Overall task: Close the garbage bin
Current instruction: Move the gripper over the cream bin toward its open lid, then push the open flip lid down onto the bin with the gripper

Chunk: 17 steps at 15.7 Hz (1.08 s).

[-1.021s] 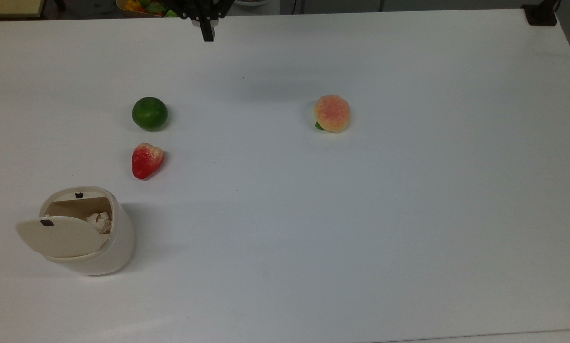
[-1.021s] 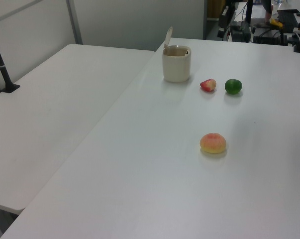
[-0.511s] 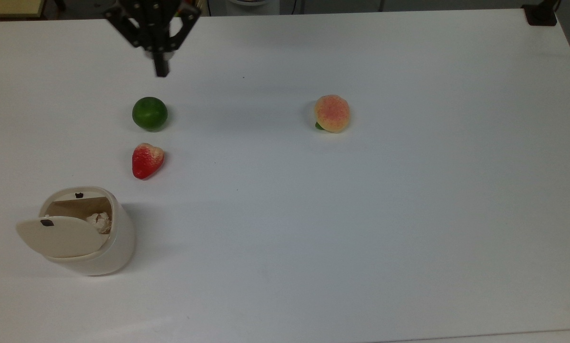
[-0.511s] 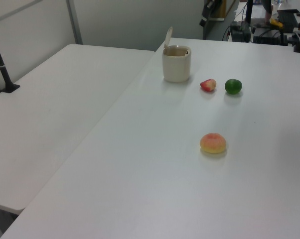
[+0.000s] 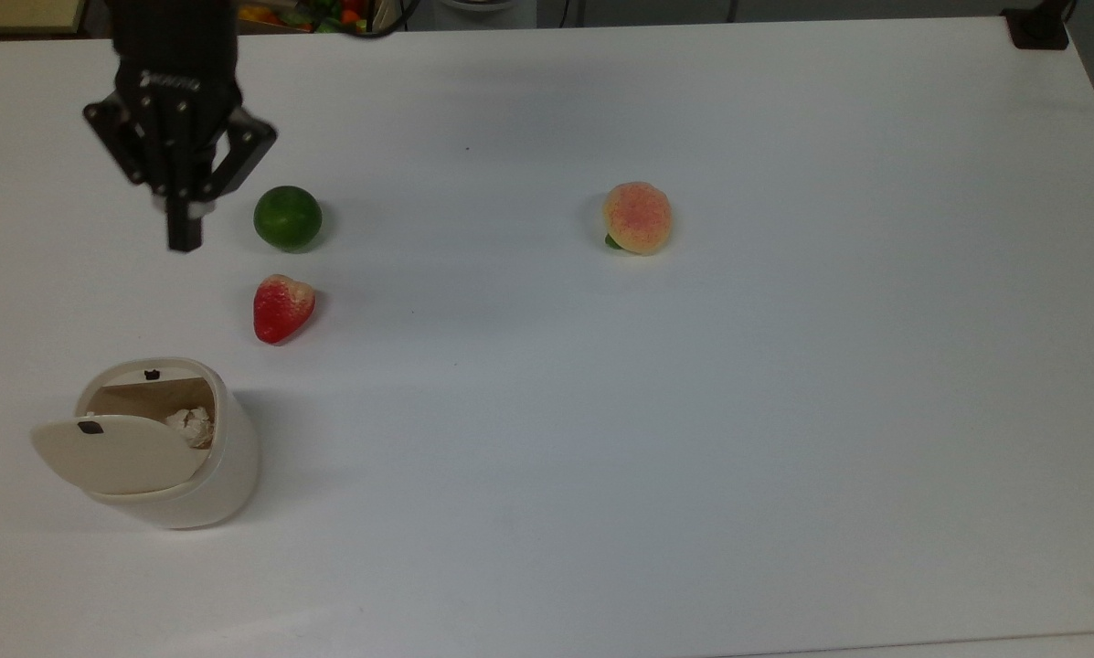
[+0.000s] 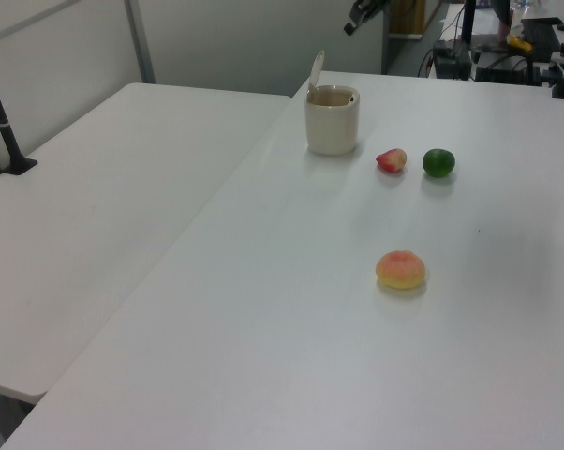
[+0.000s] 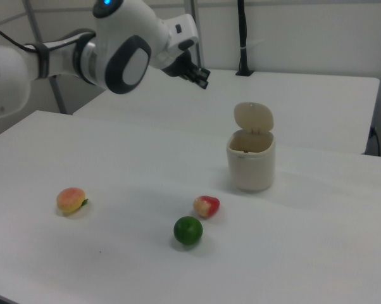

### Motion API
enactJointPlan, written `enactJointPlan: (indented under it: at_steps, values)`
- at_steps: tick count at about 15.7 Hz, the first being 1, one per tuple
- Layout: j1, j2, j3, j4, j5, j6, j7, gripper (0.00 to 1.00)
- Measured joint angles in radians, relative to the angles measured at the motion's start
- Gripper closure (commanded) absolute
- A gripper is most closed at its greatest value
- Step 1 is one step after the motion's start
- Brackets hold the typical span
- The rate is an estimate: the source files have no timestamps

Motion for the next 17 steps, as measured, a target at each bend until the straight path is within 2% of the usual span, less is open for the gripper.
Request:
enactJointPlan:
  at_steps: [7,11,17]
  values:
    - [-0.018,0.191,0.000,0.100,0.013,0.280,0.014,0.98]
    - [-0.028,0.261,0.000,0.150,0.013,0.347,0.014,0.98]
    - [-0.034,0.355,0.000,0.169,0.013,0.507,0.014,0.98]
